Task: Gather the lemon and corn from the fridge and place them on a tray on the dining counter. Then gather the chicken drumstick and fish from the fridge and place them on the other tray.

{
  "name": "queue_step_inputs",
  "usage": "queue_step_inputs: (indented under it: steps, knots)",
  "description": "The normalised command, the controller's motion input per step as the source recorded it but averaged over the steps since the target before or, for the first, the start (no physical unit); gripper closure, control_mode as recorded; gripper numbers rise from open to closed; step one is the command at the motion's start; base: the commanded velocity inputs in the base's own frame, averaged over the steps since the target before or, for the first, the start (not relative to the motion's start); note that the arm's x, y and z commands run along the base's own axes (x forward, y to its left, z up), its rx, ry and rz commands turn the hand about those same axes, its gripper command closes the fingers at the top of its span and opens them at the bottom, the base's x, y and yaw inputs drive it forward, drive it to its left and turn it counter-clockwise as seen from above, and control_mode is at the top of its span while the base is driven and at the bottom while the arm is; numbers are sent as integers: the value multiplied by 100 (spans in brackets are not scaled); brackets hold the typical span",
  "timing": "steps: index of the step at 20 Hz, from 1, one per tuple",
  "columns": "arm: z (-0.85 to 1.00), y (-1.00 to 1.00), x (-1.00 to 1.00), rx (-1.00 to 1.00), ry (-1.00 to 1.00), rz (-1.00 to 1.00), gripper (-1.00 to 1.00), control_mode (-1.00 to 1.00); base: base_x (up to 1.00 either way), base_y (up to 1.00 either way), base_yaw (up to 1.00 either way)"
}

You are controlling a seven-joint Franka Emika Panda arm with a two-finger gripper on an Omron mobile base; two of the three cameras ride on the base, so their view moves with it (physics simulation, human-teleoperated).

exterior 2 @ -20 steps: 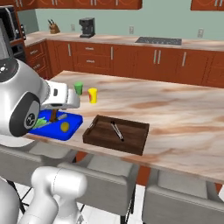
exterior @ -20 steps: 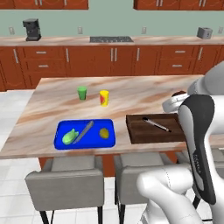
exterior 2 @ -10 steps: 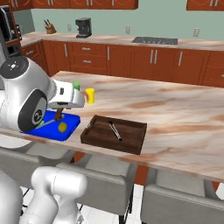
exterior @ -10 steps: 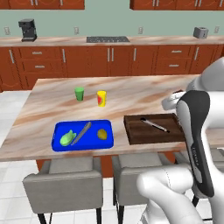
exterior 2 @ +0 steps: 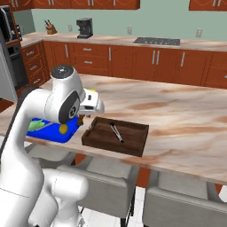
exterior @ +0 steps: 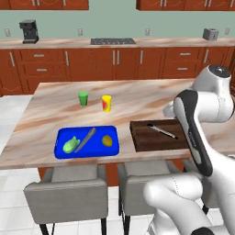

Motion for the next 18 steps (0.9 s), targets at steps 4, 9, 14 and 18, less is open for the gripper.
queue_step_inputs:
  steps: [4, 9, 14, 18]
  knots:
    - [-82, 0, 68, -1, 3, 0, 100, -100, 0, 0, 0]
    - [-66, 0, 73, -3, 2, 0, 100, -100, 0, 0, 0]
    - [-50, 0, 53, -4, 0, 0, 100, -100, 0, 0, 0]
    - [-28, 0, 32, -1, 0, 0, 100, -100, 0, 0, 0]
